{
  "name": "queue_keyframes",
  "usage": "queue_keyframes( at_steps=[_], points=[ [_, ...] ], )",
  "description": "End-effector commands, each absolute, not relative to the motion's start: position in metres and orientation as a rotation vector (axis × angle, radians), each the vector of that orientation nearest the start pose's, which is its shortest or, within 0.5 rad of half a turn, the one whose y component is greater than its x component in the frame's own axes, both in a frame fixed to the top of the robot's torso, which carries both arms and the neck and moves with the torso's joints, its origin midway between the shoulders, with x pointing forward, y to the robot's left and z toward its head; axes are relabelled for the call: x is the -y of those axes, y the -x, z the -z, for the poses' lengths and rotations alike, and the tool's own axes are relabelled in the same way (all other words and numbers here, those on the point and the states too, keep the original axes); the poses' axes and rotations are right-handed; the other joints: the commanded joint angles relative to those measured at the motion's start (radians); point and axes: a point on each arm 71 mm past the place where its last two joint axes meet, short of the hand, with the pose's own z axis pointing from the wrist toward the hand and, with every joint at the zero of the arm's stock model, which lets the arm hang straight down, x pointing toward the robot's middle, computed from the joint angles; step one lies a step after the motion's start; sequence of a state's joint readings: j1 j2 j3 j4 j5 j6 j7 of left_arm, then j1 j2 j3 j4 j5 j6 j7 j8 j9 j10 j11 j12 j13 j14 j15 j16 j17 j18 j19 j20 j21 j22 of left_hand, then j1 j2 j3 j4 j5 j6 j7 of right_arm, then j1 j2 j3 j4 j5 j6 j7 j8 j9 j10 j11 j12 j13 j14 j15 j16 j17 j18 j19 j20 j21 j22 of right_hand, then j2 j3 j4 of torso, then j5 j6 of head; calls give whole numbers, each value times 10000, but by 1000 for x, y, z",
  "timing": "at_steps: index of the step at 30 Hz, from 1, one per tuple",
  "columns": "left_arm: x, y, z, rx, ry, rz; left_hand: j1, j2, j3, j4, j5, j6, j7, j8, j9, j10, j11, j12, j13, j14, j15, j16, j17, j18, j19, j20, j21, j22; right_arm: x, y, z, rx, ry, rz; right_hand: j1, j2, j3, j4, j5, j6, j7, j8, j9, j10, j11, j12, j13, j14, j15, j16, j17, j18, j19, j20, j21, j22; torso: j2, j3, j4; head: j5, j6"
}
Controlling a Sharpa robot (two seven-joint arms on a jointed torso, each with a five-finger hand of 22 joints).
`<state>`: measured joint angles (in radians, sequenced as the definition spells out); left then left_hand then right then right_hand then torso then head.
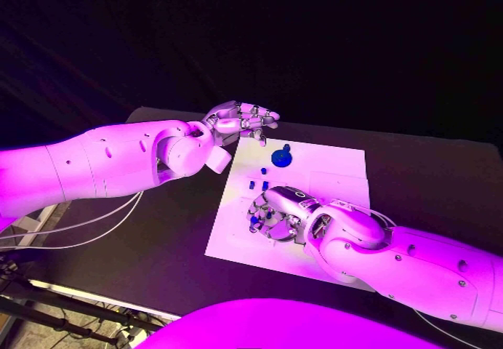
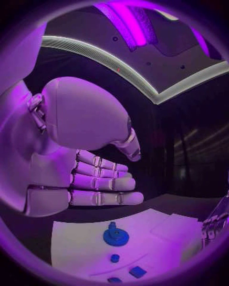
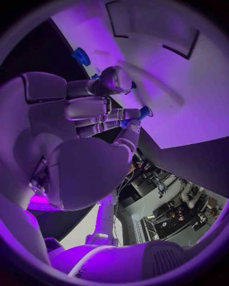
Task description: Assemble the parts on the task board
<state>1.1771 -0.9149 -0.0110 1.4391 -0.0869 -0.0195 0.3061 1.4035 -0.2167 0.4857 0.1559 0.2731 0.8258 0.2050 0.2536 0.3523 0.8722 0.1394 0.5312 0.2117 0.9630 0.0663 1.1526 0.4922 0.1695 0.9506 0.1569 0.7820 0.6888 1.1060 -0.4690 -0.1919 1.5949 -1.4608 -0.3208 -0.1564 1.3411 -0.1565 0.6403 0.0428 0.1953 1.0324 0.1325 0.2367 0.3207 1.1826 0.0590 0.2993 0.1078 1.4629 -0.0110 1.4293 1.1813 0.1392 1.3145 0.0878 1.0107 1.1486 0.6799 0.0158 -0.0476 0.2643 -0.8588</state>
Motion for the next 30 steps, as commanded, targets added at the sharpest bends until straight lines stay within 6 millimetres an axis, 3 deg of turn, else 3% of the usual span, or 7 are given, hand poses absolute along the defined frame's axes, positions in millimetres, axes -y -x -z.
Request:
queue_keyframes(
  at_steps=[1,30],
  points=[
    [-253,-494,186,-15974,10370,16331,77,21,-50,-16,46,-87,-17,32,-11,-58,-3,19,-13,-43,9,-61,-13,144,68,18,-40,-13,3,-381,255,-18038,4163,-10203,0,53,-34,-23,26,78,-10,463,537,-52,22,-31,-13,349,-49,39,6,-177,-58,-14,-26,9,0,-2,1,13,-14],
    [-253,-494,186,-16046,10353,16343,70,9,-72,1,42,-98,-13,41,-15,-84,4,10,-26,-58,16,-71,-16,141,68,20,-63,-26,2,-375,253,-18078,4160,-10403,3,46,-42,-44,27,78,-11,474,550,-49,21,-31,-7,352,-50,45,21,-181,-46,-14,-1,31,-2,3,-2,82,-76]
  ],
)
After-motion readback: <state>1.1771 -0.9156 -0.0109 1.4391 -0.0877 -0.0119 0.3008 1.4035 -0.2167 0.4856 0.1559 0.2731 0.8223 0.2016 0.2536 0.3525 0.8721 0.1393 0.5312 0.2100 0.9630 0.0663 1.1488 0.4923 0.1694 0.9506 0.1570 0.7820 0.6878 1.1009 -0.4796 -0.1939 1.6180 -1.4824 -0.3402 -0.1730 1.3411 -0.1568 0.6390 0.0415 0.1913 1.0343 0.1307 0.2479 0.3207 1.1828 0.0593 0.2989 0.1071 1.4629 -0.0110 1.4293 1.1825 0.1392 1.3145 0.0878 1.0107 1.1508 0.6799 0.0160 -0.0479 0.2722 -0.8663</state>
